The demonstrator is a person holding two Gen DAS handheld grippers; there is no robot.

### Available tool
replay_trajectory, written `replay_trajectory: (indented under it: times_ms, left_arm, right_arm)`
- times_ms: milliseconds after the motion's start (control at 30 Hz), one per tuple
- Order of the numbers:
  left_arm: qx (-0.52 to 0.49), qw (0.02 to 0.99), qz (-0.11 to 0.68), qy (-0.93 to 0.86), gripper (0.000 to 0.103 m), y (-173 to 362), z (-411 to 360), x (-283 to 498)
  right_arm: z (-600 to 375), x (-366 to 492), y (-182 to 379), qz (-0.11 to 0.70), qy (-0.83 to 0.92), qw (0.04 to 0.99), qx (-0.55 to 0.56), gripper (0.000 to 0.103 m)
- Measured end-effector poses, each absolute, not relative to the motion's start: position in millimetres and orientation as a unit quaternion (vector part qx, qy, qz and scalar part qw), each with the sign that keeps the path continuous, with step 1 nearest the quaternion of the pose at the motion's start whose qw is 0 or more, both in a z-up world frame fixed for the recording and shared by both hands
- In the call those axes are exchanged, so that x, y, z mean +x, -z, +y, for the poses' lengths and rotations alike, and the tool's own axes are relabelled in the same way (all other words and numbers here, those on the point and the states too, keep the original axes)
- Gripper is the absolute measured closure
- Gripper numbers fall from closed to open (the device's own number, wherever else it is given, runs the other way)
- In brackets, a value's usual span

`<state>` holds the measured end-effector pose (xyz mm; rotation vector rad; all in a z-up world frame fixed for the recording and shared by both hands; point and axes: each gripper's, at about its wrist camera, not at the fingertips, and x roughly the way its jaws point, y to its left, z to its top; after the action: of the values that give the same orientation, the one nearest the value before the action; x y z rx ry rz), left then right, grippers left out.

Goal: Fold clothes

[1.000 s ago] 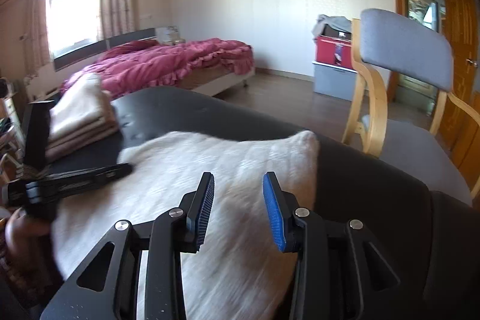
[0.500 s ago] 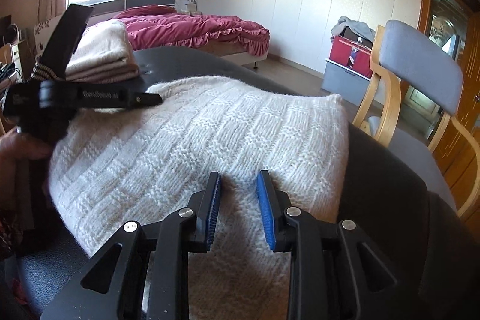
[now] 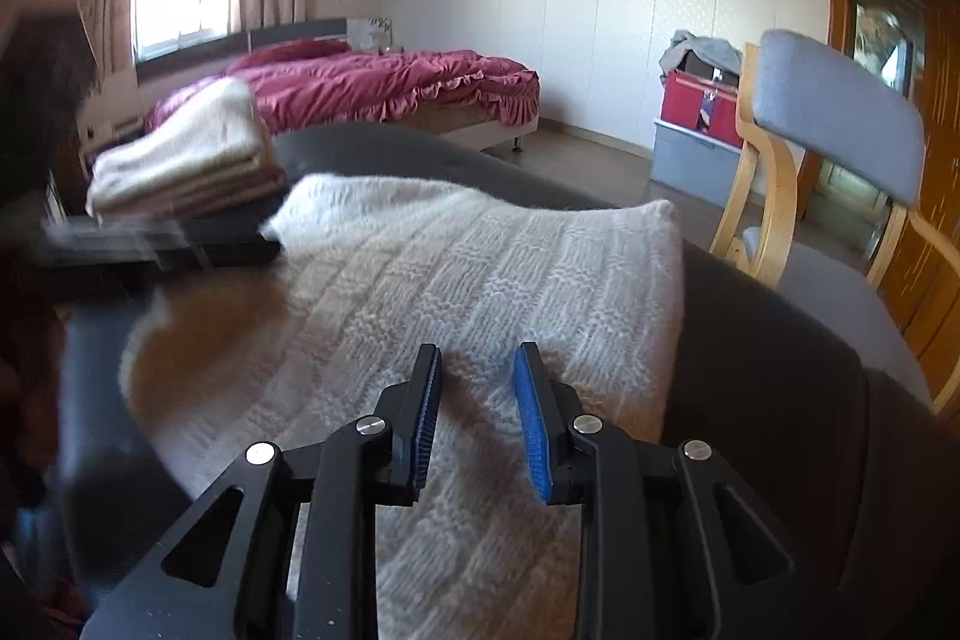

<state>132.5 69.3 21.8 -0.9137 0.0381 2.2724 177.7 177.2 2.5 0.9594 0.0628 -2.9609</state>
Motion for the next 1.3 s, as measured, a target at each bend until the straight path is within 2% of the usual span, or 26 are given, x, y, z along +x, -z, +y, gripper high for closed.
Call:
replay_trajectory:
  times_ms: [100,233,400,467,633,733,933,1167,1300]
  left_arm:
    - [-0.336,0.333,0.032,-0.880,0.081,-16,68,138]
    - [-0.322,0.332,0.053,-0.885,0.081,-10,64,148]
    - [-0.337,0.344,0.008,-0.876,0.079,-1,53,138]
    - [-0.338,0.339,0.018,-0.878,0.079,0,56,138]
    - [-0.324,0.320,0.053,-0.889,0.079,-1,65,148]
    - [-0.323,0.321,0.051,-0.889,0.079,-1,65,149]
    - [-0.323,0.321,0.052,-0.889,0.079,-1,66,148]
    - [-0.321,0.320,0.054,-0.890,0.079,0,68,151]
    - [-0.321,0.321,0.054,-0.890,0.079,1,68,151]
  right_arm:
    - [179,192,-11,0.012,0.948,0.033,0.315,0.080]
    - [179,200,6,0.005,0.935,0.050,0.351,0.080]
    - [196,199,28,-0.036,0.921,0.057,0.384,0.083]
    - [200,198,29,-0.049,0.919,0.061,0.387,0.083]
    - [195,199,23,-0.033,0.921,0.053,0.384,0.083]
    - [185,203,0,-0.013,0.933,0.046,0.356,0.083]
    - [202,159,-36,-0.026,0.947,0.013,0.319,0.083]
    - [214,104,-17,-0.034,0.935,-0.003,0.353,0.083]
    - [221,104,-4,-0.052,0.935,-0.008,0.351,0.083]
